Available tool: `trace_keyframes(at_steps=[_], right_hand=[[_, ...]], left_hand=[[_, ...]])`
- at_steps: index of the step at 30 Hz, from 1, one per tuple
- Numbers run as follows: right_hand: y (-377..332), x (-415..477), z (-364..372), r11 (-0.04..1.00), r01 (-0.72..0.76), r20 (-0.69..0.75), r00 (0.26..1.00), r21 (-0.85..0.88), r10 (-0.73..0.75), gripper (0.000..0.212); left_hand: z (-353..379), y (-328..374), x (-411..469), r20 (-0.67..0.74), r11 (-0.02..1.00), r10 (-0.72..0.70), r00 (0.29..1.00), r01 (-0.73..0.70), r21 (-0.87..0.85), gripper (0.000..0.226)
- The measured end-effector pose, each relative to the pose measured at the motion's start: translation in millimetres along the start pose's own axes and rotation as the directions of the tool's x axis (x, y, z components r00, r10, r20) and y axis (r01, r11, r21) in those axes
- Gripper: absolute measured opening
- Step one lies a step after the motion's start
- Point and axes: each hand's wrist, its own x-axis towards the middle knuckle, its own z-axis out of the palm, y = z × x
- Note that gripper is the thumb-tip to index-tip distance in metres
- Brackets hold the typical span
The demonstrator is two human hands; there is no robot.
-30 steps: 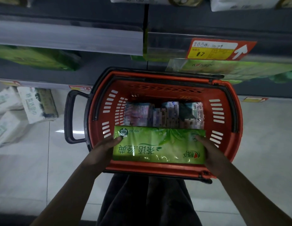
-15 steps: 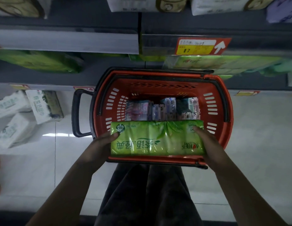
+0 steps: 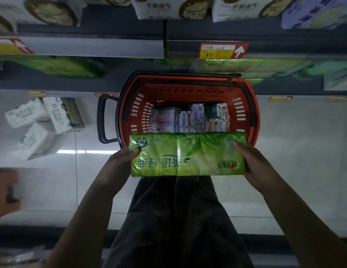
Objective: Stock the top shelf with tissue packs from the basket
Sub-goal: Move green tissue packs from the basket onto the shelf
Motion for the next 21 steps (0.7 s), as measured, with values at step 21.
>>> trace_keyframes(at_steps=[21], right_hand=[[-75.0, -145.0, 55.9, 0.984, 0.175, -0.110, 0.978, -0.032, -0.177, 0.076]], left_hand=[[54.1, 103.9, -132.9, -0.147, 0.991, 0.134, 0.980, -0.131, 0.026, 0.036]])
